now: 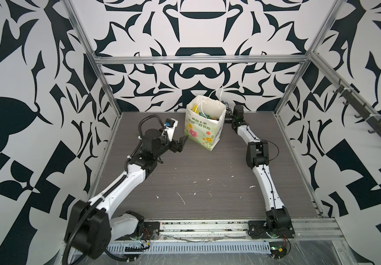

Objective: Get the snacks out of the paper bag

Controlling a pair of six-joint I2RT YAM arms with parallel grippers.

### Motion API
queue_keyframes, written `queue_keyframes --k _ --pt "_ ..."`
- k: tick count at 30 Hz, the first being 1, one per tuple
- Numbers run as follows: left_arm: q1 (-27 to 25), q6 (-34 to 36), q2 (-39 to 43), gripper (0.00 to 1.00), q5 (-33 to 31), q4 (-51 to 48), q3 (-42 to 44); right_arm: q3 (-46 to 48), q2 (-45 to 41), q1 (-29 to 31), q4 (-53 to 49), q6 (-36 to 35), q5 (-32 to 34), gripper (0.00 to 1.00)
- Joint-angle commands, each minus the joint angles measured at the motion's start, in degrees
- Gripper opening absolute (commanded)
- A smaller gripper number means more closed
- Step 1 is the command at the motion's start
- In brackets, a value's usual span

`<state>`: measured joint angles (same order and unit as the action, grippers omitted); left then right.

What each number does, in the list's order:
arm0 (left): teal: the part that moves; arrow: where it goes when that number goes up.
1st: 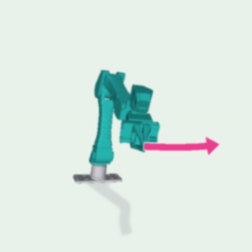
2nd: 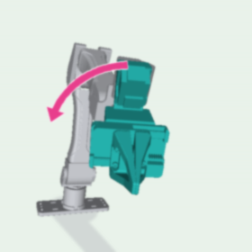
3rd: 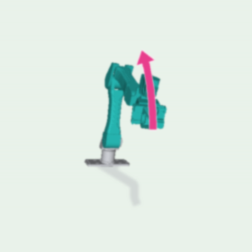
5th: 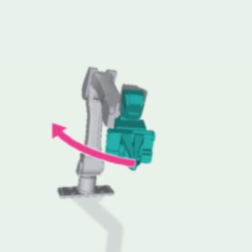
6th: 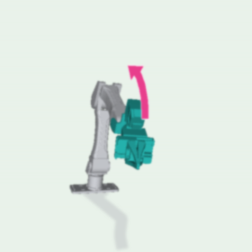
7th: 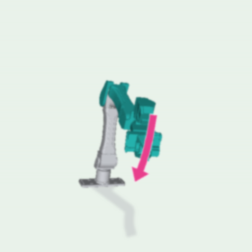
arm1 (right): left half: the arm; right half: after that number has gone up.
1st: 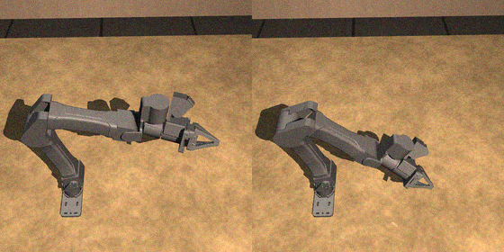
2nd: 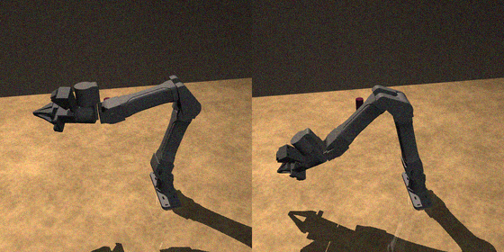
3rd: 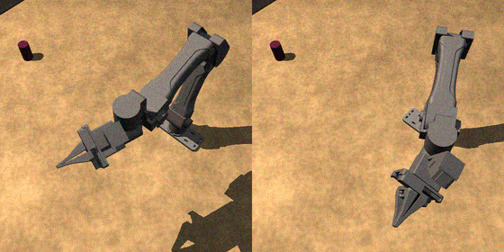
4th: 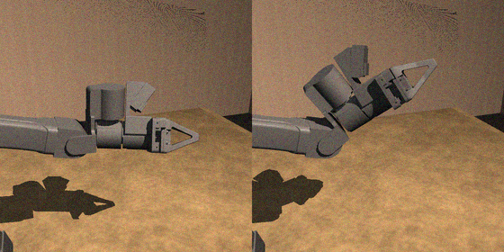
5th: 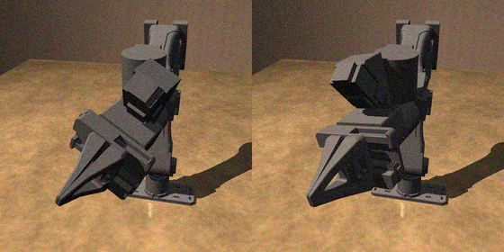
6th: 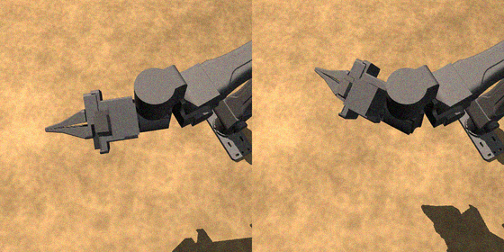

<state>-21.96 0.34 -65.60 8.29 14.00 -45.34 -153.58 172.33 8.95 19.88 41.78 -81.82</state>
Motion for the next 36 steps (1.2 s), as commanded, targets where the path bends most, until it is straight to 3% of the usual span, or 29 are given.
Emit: queue_keyframes --k 1,6,9,13,15,16,20,26,29,36 --pt "5.7 -2.4 3.9 0.87 -2.5 3.6 3.8 -4.5 -5.8 3.2 5.0 3.2 -4.3 0.25" --pt "12.9 -9.0 6.5 0.87 0.4 7.3 7.9 1.9 -12.3 3.5 9.6 7.3 0.0 0.25" --pt "14.4 -10.0 4.8 0.87 -0.6 6.4 7.4 3.1 -16.5 1.5 4.1 6.6 9.5 0.24" --pt "16.2 -11.9 0.4 0.86 -0.8 4.8 5.0 -0.5 -21.6 -1.9 -23.2 -3.7 28.8 0.25" --pt "17.8 -14.9 -2.7 0.86 -1.2 5.1 4.1 -2.0 -25.4 -3.1 -39.4 -9.7 44.9 0.25" --pt "18.8 -16.2 -4.4 0.86 -0.5 5.1 3.6 -1.1 -27.4 -3.6 -43.6 -9.4 51.7 0.25" --pt "21.3 -20.2 -14.8 0.77 6.0 1.7 -2.7 18.0 -40.3 -8.3 -42.2 -2.5 56.9 0.21" --pt "21.1 -17.4 -25.9 0.63 8.6 -6.4 -10.7 56.4 -63.3 -6.2 -35.2 -6.0 69.2 0.20" --pt "20.1 -16.4 -29.8 0.61 9.2 -7.6 -12.3 73.5 -70.5 -4.4 -28.0 -3.8 68.6 0.15" --pt "17.0 -15.9 -36.9 0.57 9.3 -10.2 -14.8 92.8 -78.8 2.2 -28.0 -5.3 67.2 0.15"
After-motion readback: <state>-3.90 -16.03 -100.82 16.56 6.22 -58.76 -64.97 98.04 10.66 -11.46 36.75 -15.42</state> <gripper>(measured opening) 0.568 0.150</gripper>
